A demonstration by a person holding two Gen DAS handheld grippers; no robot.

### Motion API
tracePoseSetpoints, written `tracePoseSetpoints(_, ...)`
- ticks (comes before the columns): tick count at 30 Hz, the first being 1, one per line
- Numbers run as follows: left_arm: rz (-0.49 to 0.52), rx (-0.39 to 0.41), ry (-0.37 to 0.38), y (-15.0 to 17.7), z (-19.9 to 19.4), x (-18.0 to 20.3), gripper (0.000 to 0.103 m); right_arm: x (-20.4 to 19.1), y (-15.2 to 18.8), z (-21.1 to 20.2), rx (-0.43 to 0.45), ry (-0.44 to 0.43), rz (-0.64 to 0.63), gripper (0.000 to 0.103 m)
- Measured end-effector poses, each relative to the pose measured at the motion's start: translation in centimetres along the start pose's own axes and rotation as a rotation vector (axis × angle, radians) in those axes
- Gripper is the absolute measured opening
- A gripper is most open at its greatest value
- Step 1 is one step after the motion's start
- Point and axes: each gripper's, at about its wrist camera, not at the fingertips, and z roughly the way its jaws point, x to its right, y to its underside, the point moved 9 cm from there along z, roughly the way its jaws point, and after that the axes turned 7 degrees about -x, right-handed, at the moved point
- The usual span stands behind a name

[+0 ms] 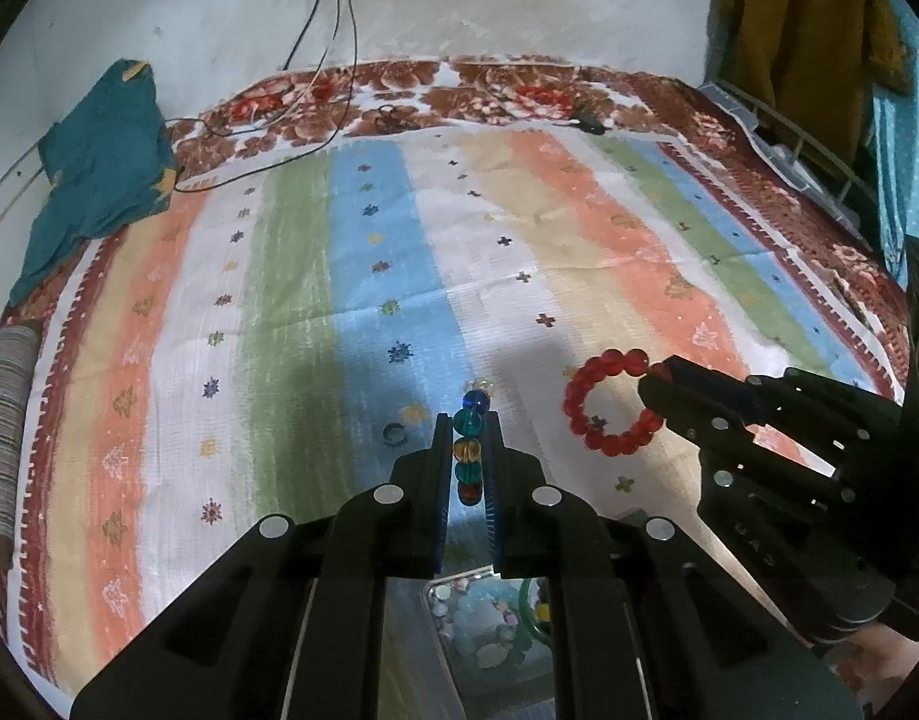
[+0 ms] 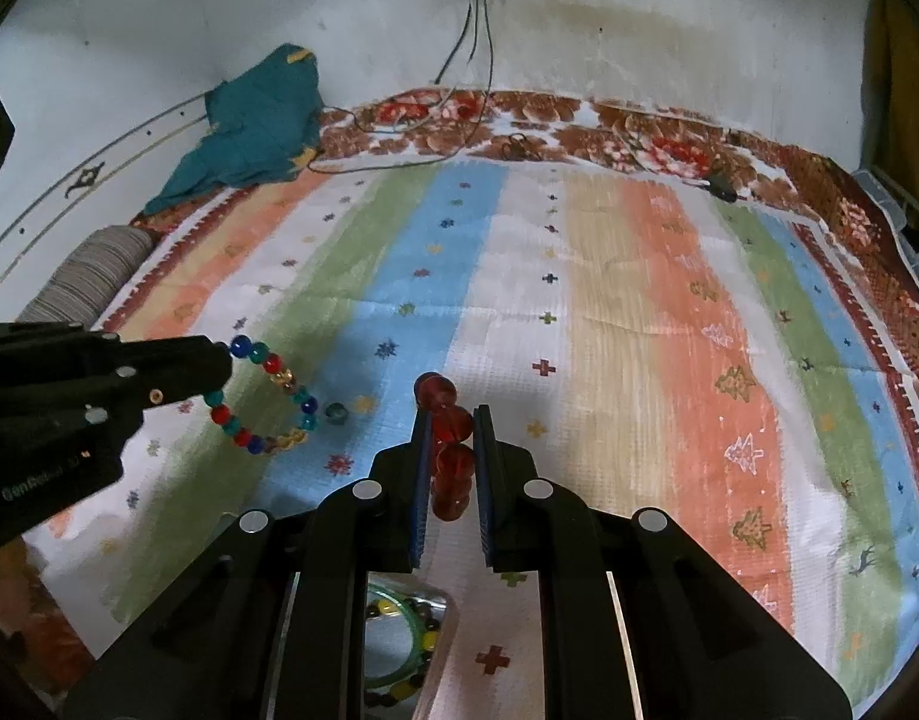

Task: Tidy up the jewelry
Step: 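Lift both held bracelets and carry them over the silver tin, then lower both bracelets into the tin and open both tools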

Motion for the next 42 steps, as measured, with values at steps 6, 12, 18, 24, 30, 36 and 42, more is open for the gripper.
tracePoseSetpoints(6, 0.001, 0.030, 0.013, 0.4, -1.5, 0.4, 0.009, -0.9, 0.4, -1.7, 0.035, -0.011, -0.014, 0.014)
tracePoseSetpoints(12, 0.022, 0.054, 0.024, 1.1, -2.8, 1.2, 0.009, -1.7, 0.9, -3.1, 0.056, -0.021, -0.026, 0.014)
tracePoseSetpoints(18, 0.032, 0.067, 0.042, 2.0, -3.8, 1.9, 0.010, -2.2, 1.8, -4.3, 0.068, -0.027, -0.041, 0.014)
tracePoseSetpoints(24, 0.029, 0.081, 0.052, 3.1, -4.9, 2.1, 0.010, -2.5, 2.7, -5.5, 0.076, -0.034, -0.048, 0.014)
tracePoseSetpoints(30, 0.024, 0.088, 0.057, 4.4, -5.7, 2.3, 0.010, -2.9, 3.8, -6.2, 0.072, -0.042, -0.052, 0.014)
tracePoseSetpoints(36, 0.018, 0.111, 0.066, 5.6, -6.8, 2.4, 0.010, -3.2, 4.8, -6.6, 0.068, -0.044, -0.061, 0.014)
tracePoseSetpoints(42, 0.016, 0.108, 0.071, 6.2, -6.9, 2.4, 0.010, -3.7, 5.7, -7.0, 0.056, -0.056, -0.070, 0.014)
